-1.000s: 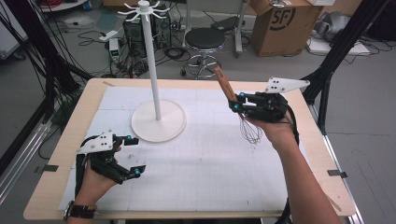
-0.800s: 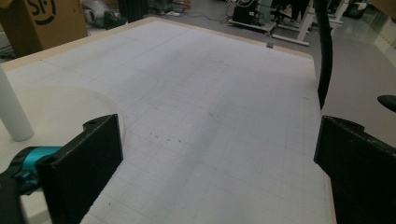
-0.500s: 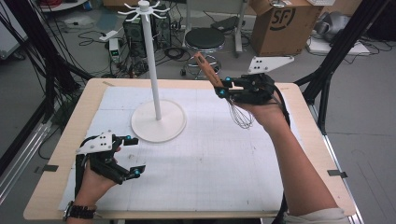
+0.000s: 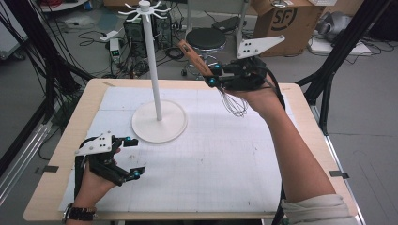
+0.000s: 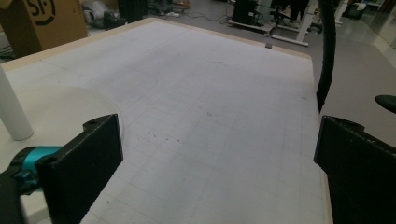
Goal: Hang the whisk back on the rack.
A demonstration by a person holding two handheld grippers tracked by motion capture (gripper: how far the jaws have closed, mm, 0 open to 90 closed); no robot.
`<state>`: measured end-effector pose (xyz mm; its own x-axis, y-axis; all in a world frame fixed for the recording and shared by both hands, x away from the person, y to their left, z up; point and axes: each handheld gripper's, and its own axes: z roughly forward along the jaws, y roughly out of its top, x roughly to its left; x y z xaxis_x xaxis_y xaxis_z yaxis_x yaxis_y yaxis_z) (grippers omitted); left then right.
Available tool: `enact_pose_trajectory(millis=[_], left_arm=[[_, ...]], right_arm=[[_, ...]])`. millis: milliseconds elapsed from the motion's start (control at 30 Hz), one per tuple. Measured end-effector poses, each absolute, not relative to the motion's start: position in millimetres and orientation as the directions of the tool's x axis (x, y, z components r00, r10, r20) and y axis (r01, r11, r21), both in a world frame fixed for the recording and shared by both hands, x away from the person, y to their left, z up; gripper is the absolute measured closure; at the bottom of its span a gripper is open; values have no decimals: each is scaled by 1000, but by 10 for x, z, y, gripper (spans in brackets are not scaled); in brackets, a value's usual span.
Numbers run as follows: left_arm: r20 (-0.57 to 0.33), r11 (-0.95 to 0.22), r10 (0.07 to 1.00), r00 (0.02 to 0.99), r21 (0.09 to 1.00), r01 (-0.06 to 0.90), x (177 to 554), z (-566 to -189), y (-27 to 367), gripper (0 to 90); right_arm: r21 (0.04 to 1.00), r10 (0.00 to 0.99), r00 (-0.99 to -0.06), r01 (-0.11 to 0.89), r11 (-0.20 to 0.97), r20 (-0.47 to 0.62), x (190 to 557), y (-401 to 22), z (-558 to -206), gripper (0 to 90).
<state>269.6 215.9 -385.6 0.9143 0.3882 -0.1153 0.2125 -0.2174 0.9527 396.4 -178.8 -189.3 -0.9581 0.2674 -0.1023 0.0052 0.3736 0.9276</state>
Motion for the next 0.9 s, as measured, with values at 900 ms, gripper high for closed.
enact_pose_trajectory(millis=[900], left_arm=[[-119,-215,386,915,953,215,2691,-3860,2158,17]], right_arm=[[932,231,-965,-35,362,-126,4156,-1300,-1658,708]])
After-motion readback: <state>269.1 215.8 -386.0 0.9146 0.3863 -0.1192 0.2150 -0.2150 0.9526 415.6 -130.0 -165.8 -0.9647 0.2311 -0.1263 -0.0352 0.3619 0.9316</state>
